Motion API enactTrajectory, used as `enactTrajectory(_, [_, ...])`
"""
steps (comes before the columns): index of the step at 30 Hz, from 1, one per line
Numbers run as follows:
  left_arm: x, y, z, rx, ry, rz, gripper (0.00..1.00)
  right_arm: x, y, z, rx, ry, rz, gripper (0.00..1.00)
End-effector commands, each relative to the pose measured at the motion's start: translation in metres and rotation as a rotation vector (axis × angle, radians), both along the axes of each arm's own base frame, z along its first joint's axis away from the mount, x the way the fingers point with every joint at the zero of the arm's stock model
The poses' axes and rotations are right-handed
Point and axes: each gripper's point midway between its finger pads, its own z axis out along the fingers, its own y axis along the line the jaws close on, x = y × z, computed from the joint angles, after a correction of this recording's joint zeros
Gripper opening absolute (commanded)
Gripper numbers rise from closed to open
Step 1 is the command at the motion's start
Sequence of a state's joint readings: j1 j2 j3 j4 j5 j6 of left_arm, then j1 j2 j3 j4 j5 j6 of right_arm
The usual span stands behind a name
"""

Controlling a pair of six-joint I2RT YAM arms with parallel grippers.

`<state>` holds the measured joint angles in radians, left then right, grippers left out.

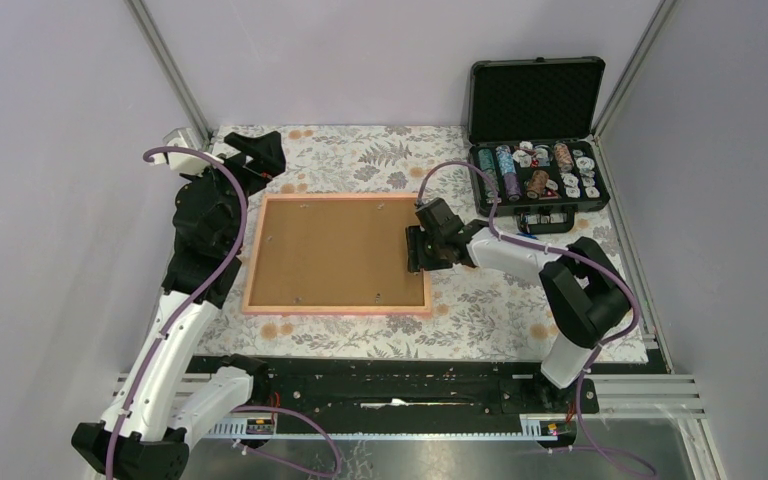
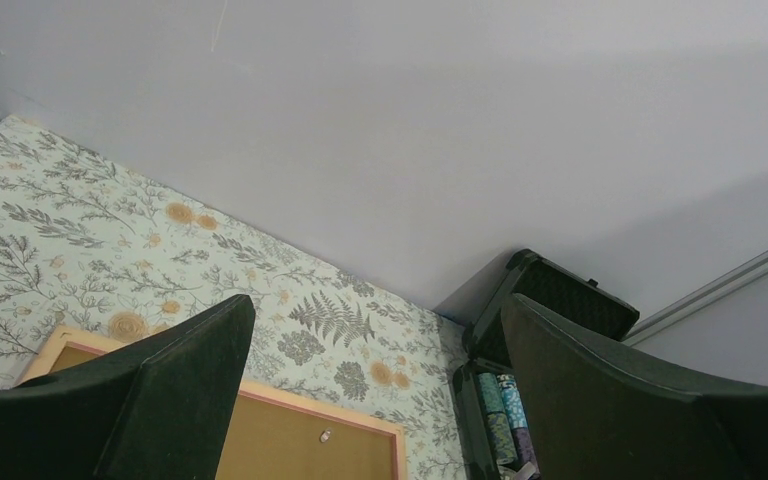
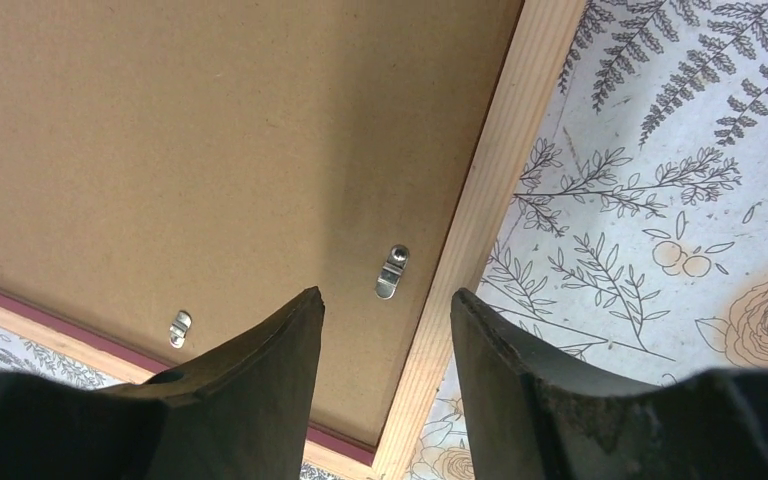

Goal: Put the photo into the frame

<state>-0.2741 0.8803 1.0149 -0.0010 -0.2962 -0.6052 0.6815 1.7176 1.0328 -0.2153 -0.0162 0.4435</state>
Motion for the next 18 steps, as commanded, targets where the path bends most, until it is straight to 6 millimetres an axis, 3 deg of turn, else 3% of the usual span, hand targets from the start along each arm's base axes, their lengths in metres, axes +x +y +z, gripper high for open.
enactTrajectory(1, [-0.004,0.003,0.028,-0.006,-0.074,0.015,0.99,0.006,-0.01,-0.012,-0.078,-0.011,-0.013,0.56])
enactTrajectory(11, [-0.006,0.008,0.028,0.005,-0.072,0.035,0.99,-0.001,-0.014,-0.023,-0.176,0.004,-0.007,0.56])
enactTrajectory(15, [-0.007,0.01,0.028,0.008,-0.071,0.044,0.99,-0.009,-0.022,-0.015,-0.225,-0.022,-0.017,0.67])
enactTrajectory(18, [-0.006,0.008,0.028,0.003,-0.071,0.038,0.99,-0.01,-0.033,-0.016,-0.264,-0.025,-0.053,0.67])
